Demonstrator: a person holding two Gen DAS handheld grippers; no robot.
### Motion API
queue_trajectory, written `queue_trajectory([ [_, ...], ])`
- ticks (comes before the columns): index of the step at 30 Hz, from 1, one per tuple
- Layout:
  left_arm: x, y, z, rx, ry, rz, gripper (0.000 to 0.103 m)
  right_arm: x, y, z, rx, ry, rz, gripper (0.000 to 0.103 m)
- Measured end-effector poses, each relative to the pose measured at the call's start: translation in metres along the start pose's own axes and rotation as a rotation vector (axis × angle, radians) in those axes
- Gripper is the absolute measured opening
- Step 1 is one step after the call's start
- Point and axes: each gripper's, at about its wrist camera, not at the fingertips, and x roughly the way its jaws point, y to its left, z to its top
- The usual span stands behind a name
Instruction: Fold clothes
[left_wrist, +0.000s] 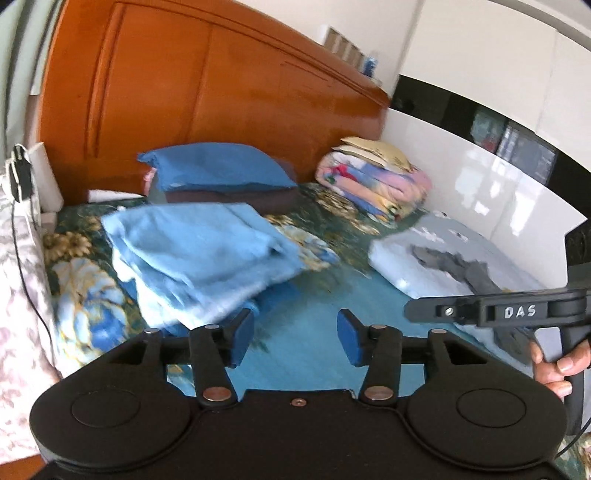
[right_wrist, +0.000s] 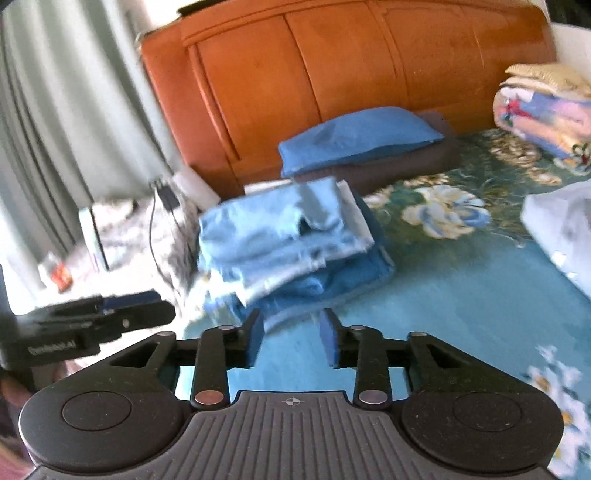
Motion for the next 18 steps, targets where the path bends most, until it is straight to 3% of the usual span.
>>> queue_trajectory([
  [5,-0.017,-0.030,-0.034,-0.026,0.032,-0.020,0.064,-0.038,0.004,-0.039,-0.016,-0.018,-0.015,0.043],
  [9,-0.029,-0.049,-0.060,-0.018,0.059,-0.024,0.067,-0.064,0.004,-0.070,-0.007,-0.030,-0.041,0.048],
  [11,-0.037,-0.058,-0.071,-0.007,0.061,-0.024,0.074,-0.076,0.003,-0.083,-0.001,-0.039,-0.055,0.052],
  [18,-0.059,-0.084,-0.107,0.007,0.082,-0.041,0.082,-0.114,-0.001,-0.137,0.032,-0.066,-0.098,0.065],
])
